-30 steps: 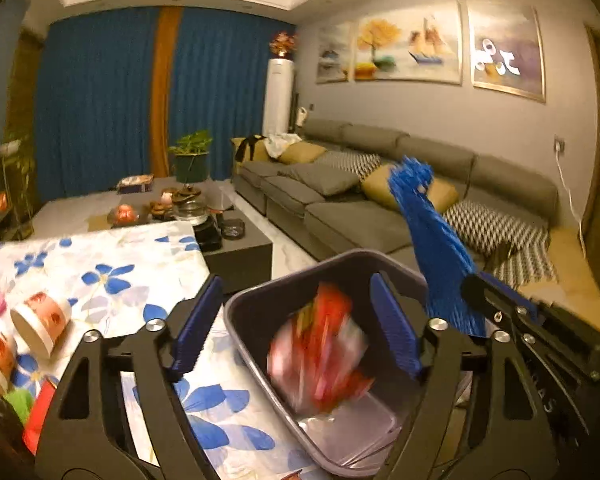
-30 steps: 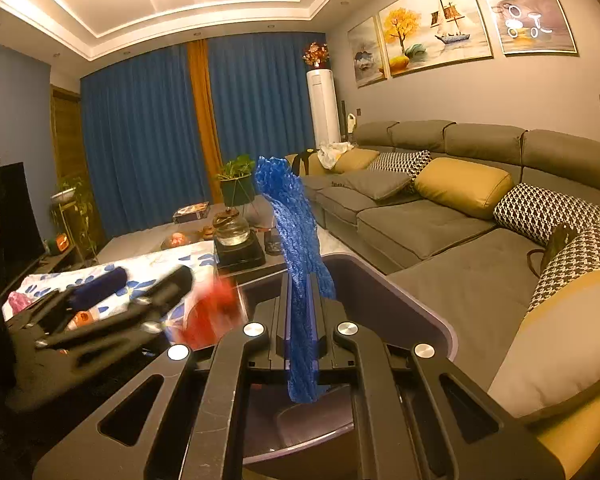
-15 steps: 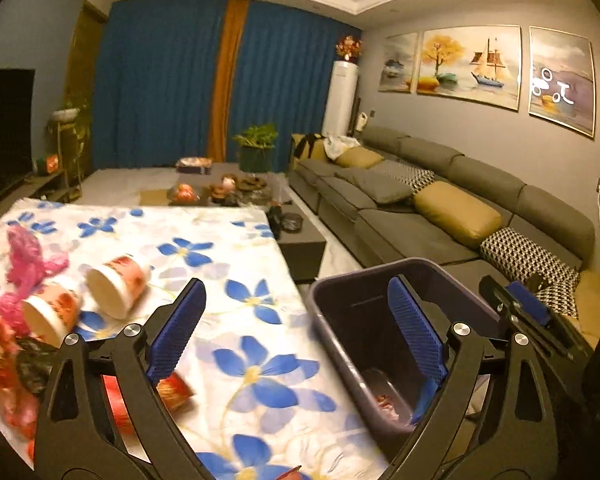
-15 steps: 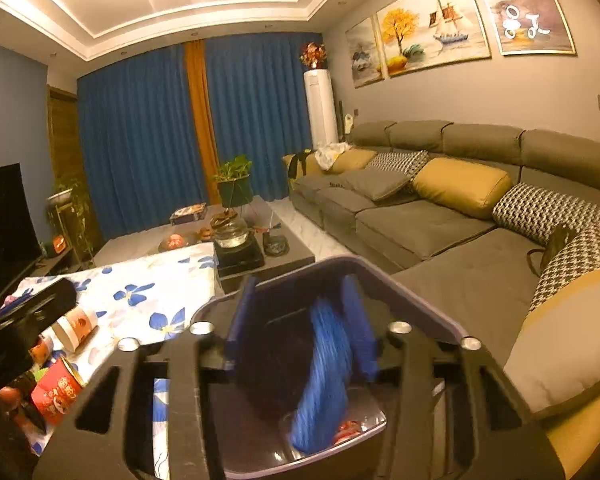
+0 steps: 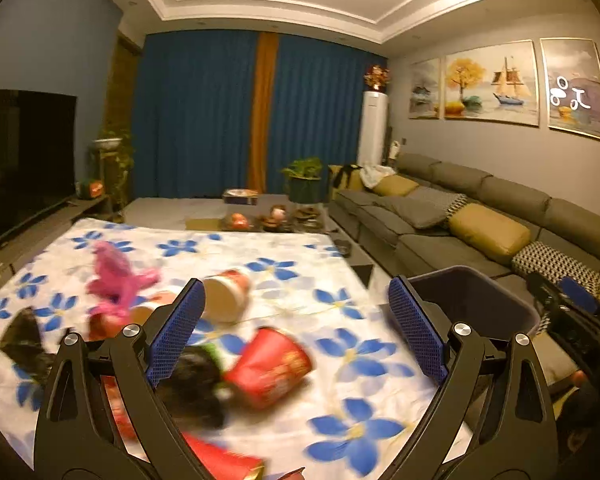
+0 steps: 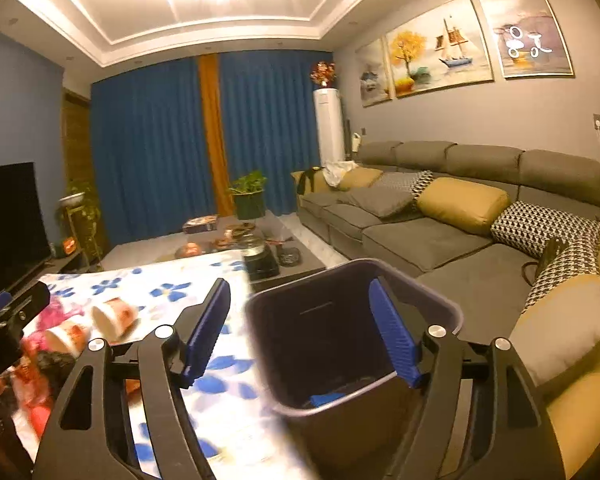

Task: Collect trash
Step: 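Return both tools to the table above the remaining trash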

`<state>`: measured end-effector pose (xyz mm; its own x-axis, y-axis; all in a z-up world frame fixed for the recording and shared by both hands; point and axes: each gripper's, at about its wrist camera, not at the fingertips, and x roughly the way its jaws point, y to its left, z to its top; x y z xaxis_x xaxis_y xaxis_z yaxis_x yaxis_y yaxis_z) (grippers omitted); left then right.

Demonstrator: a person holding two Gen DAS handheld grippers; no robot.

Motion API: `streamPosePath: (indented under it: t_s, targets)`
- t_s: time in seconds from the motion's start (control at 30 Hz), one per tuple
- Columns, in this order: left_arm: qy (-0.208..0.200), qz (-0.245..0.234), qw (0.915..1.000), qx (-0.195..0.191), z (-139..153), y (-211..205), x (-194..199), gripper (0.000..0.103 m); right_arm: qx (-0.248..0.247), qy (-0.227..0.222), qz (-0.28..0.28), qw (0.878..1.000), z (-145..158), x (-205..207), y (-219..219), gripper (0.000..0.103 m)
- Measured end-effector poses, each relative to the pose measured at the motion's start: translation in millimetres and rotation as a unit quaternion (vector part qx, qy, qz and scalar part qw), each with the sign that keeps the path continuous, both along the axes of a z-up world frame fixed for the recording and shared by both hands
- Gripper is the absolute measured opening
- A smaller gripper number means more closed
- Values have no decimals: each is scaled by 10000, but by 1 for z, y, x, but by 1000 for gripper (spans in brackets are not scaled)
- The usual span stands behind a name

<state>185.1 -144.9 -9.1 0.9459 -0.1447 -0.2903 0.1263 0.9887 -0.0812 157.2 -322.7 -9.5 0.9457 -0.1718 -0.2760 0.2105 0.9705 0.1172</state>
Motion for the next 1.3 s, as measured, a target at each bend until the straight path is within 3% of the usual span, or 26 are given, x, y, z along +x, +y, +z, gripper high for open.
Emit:
streamPosePath:
  t_s: [0.27,0.47,0.67,0.9,1.07,1.2,1.3]
  targets:
    - [-80,654,9971,381,-13,82,-46,91,214,288,838,9958,-25,-29,73,76]
    - [-68,1250,9896,702,-29,153,-73,91,240,600,1415,9878,-49,-35,130,76]
    - [119,1602,9861,421,-33,218,-80,91,161,747,1651,9833,-58,-36,168,76]
    - [402,1633,9856,173,-43,254,-56,90,-114,779,1823,9801,-54,-27,202,76]
    - [772,1290,9885,179,-54,256,-32,83,-209,744,1891,9789,-51,-13,220,76]
    - [1057,1031,9889,186,-65,254,-18,68,-247,802,1931,9776,-52,0,232,76]
    - [1272,824,9885,-27,-73,259,-10,53,-257,861,1944,9768,-54,8,238,76]
